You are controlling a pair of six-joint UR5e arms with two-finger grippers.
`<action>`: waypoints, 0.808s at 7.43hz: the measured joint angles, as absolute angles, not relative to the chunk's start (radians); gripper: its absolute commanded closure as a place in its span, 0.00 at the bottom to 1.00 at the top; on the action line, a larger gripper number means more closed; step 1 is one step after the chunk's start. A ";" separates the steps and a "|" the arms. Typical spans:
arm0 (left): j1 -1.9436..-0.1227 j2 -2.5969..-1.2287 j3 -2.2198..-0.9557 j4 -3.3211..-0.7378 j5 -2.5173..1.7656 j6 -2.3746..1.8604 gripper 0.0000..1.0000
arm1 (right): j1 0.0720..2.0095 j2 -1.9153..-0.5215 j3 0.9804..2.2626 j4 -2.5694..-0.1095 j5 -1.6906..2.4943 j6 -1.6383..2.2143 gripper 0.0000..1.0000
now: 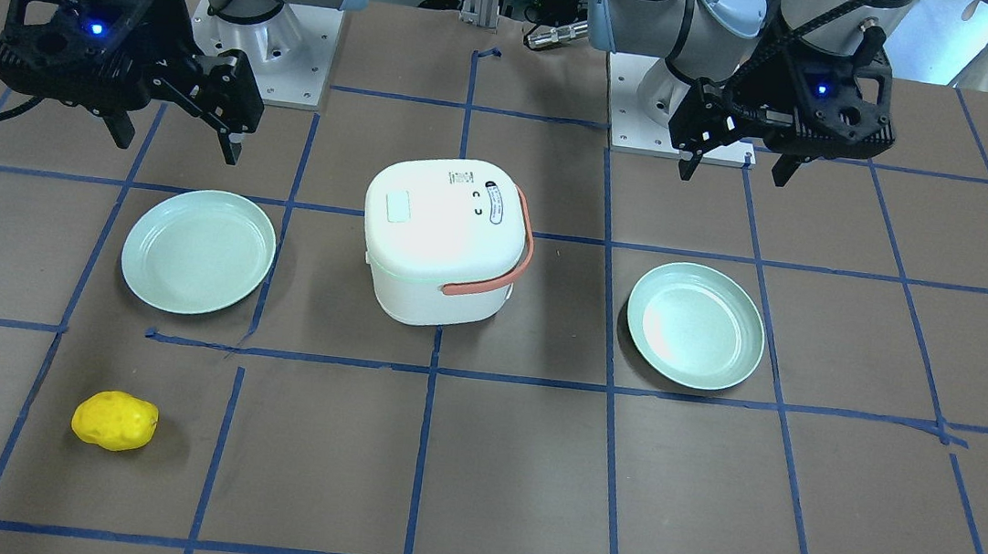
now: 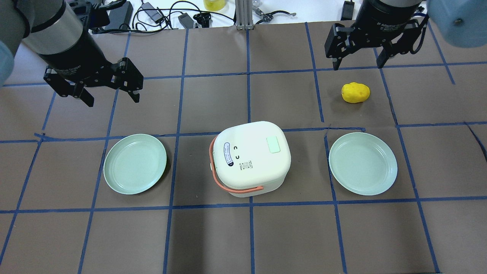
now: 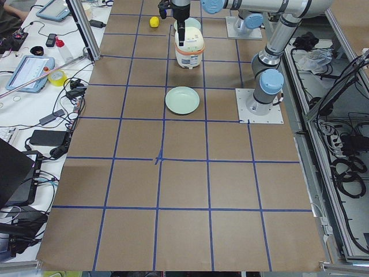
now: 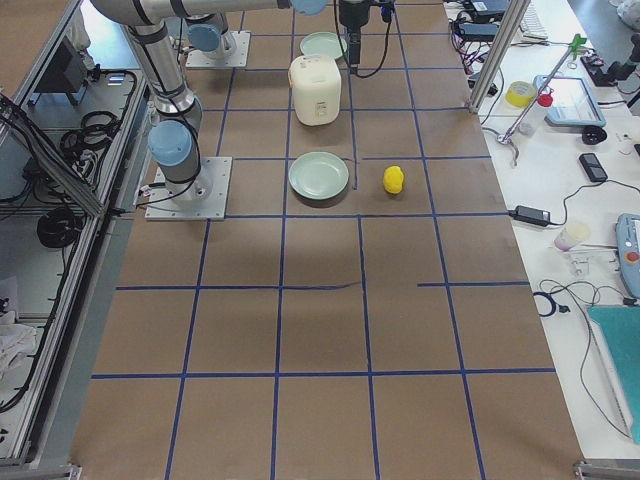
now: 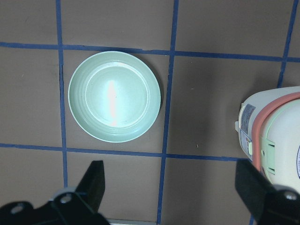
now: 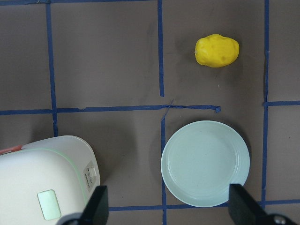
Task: Press rice cooker button
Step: 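Move the right gripper over the rice cooker's pale green button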
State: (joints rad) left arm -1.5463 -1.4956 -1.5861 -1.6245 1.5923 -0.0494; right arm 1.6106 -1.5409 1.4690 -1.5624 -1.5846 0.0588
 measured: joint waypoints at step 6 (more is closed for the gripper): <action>-1.546 -1.496 -1.586 -1.624 1.592 -0.050 0.00 | 1.791 -1.524 1.576 -1.551 -1.516 0.207 1.00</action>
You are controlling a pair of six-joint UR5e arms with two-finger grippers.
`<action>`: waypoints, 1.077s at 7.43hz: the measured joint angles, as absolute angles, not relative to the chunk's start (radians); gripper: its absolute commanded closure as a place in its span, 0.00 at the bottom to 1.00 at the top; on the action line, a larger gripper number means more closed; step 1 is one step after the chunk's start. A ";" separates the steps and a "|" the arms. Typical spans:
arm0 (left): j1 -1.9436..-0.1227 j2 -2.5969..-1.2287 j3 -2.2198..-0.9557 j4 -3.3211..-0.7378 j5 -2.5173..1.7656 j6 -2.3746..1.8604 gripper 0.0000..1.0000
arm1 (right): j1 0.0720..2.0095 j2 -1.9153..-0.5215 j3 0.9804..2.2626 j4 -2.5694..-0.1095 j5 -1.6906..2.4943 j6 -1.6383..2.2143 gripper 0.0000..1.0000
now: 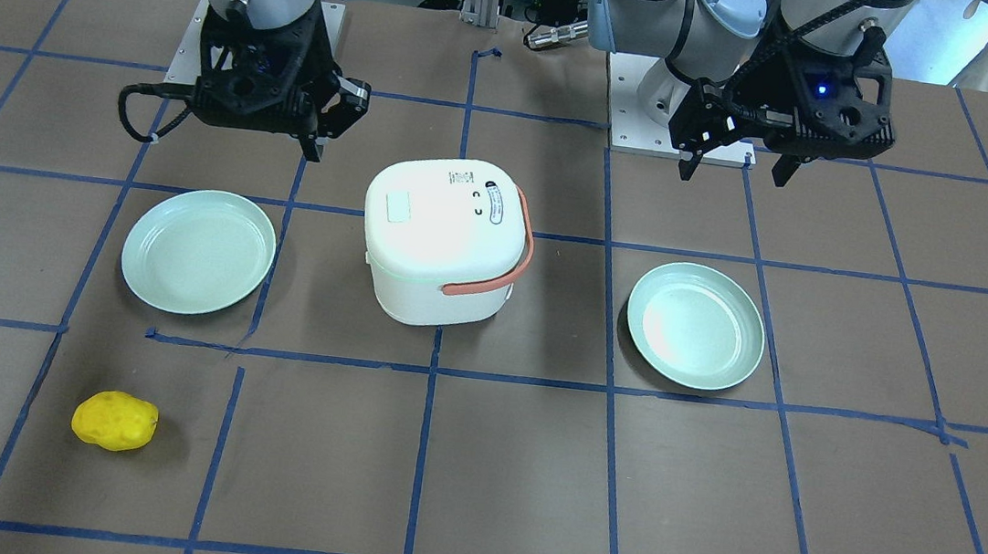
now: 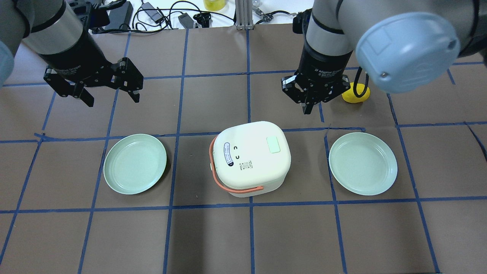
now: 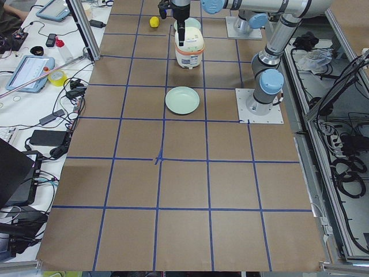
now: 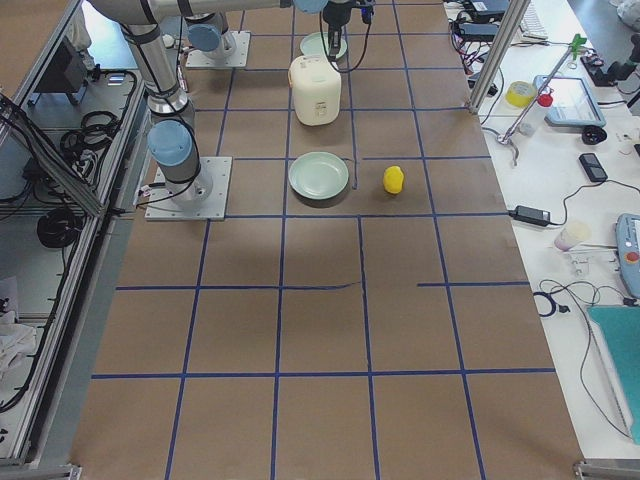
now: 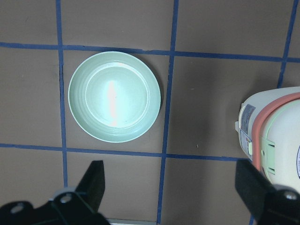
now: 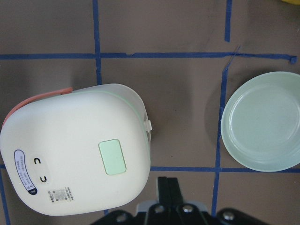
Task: Press rice cooker button
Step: 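Move the right gripper over the rice cooker's pale green button, then lower the right gripper and press down on the green button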
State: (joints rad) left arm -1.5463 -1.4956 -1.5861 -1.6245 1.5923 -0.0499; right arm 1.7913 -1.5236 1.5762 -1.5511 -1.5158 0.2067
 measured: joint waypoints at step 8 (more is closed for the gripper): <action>-1.546 -1.496 -1.586 -1.624 1.592 -0.049 0.00 | 1.895 -1.462 1.726 -1.752 -1.514 0.229 0.99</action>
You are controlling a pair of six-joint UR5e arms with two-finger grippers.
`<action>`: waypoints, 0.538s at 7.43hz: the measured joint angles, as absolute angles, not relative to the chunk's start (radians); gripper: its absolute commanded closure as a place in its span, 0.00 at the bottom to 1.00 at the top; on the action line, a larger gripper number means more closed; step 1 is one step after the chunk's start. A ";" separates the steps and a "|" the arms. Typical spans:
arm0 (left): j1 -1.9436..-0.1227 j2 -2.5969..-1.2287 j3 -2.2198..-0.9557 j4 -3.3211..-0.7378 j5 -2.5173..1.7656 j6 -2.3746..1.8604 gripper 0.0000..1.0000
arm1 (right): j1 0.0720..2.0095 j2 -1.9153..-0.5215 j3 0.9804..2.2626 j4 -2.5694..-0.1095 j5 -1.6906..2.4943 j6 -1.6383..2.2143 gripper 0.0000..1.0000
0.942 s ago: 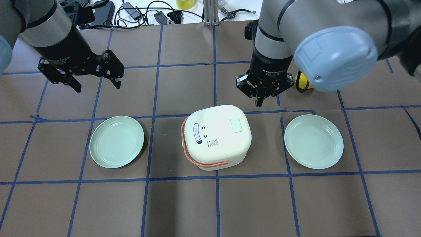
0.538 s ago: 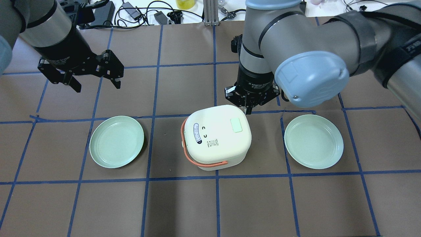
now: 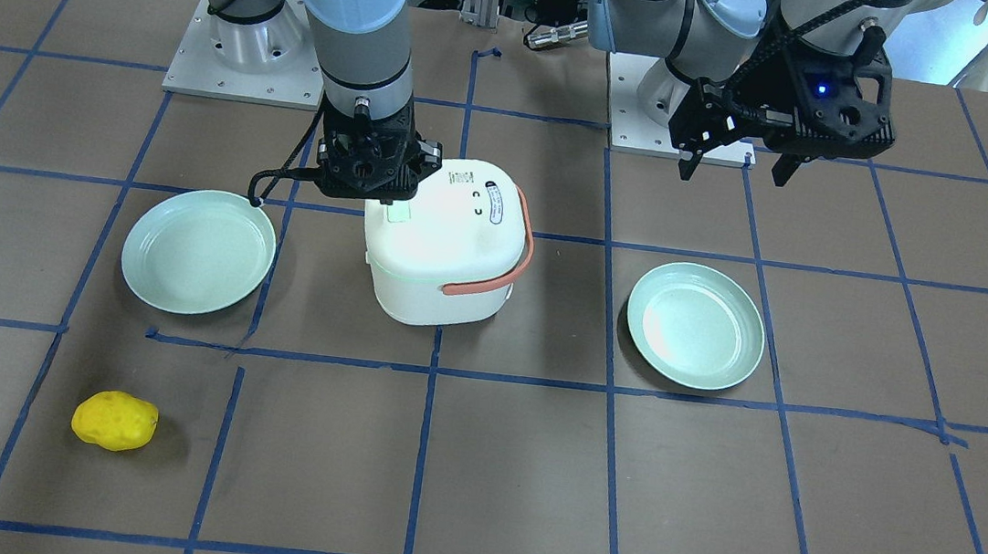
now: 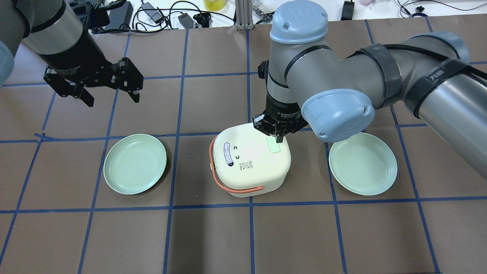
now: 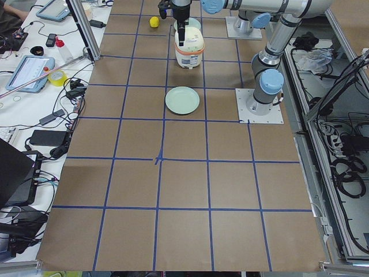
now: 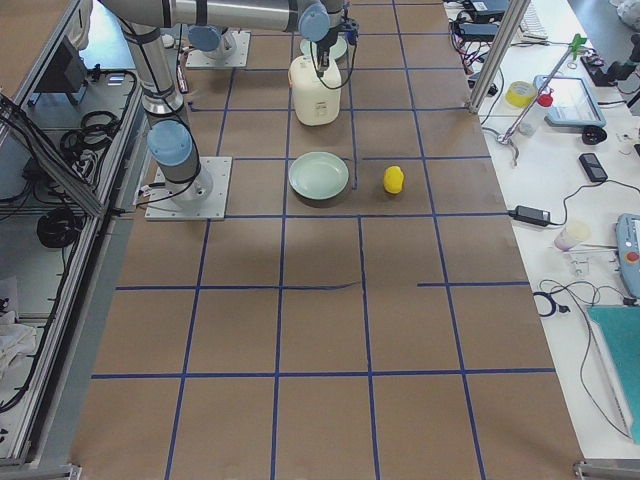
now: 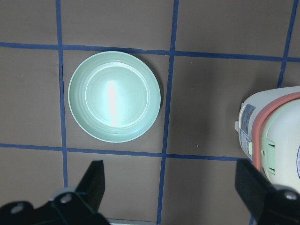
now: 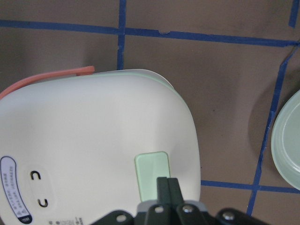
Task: Press rice cooker button
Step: 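Lower the right gripper and press down on the green button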
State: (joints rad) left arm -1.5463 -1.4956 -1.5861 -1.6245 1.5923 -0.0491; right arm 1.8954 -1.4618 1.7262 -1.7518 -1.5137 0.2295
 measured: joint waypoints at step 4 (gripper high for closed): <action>-1.546 -1.496 -1.586 -1.624 1.592 -0.050 0.00 | 1.920 -1.441 1.732 -1.755 -1.515 0.229 0.99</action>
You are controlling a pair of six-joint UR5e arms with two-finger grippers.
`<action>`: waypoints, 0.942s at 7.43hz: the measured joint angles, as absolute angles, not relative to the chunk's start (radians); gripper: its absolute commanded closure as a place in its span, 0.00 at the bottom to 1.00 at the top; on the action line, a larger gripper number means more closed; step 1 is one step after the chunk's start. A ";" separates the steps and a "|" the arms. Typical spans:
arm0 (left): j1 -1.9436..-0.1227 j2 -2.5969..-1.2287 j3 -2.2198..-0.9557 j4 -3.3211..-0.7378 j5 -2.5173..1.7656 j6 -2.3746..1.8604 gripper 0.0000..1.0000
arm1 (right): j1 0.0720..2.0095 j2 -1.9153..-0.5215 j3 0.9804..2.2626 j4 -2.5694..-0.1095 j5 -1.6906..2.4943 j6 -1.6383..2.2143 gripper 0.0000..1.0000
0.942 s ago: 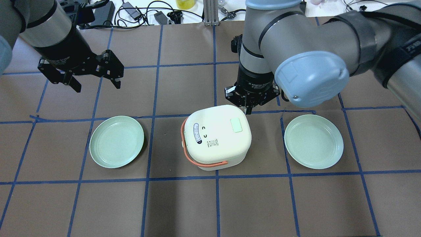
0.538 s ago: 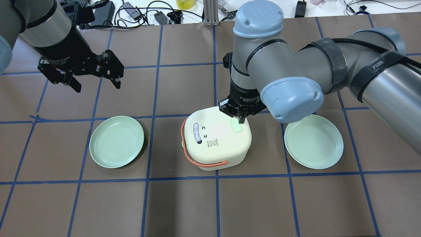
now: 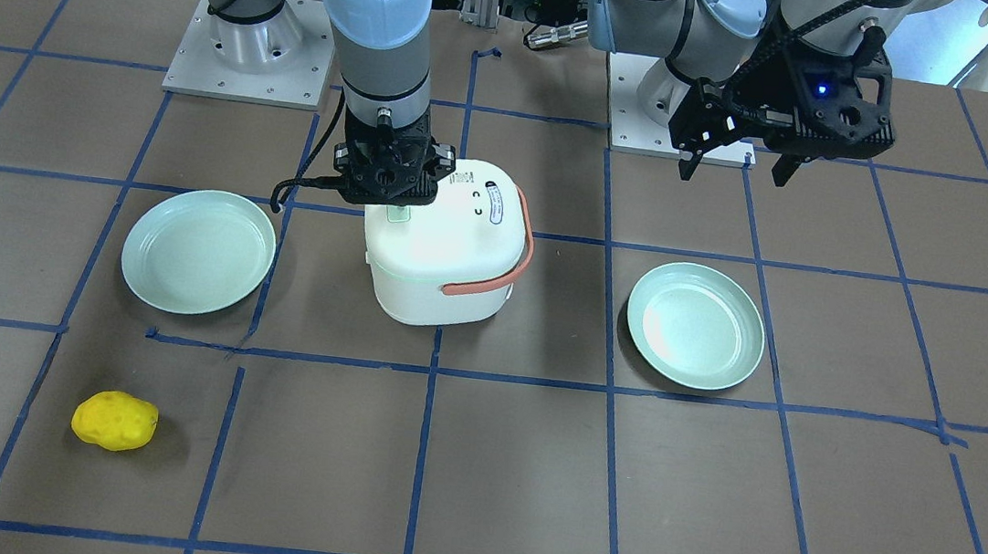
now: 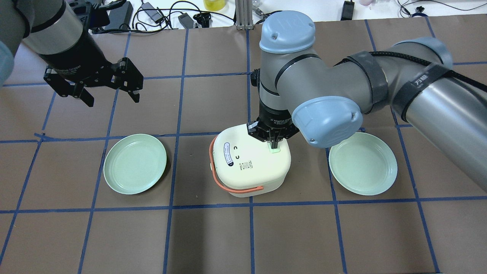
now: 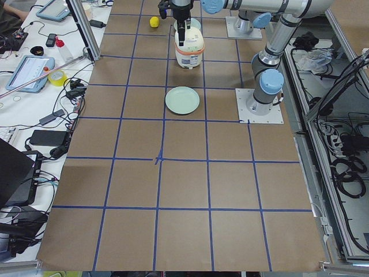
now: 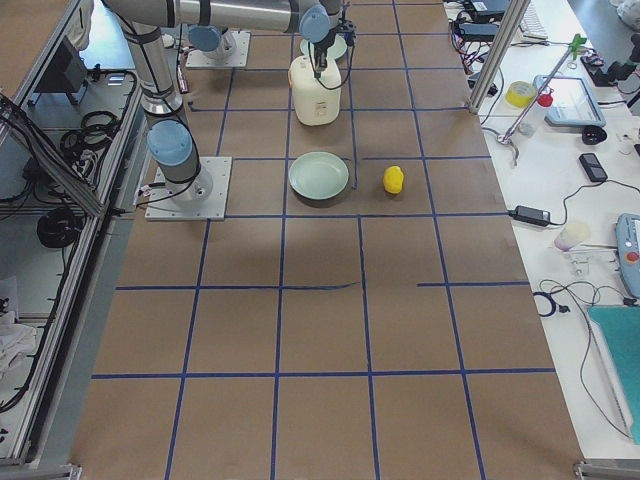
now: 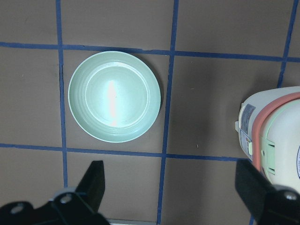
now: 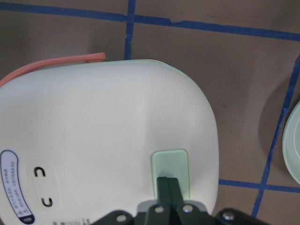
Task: Press rice cooker button
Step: 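Lower the right gripper and press down on the green button, then lift the right gripper away as the cooker lid pops open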
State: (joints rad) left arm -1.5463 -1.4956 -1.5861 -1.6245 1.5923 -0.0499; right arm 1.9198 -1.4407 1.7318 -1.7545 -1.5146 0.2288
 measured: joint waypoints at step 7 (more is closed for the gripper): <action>-1.546 -1.496 -1.586 -1.624 1.592 -0.049 0.00 | 1.916 -1.450 1.715 -1.774 -1.543 0.229 0.00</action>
State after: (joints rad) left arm -1.5463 -1.4956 -1.5861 -1.6245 1.5923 -0.0491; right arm 1.9156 -1.4505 1.7151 -1.7741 -1.5427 0.2285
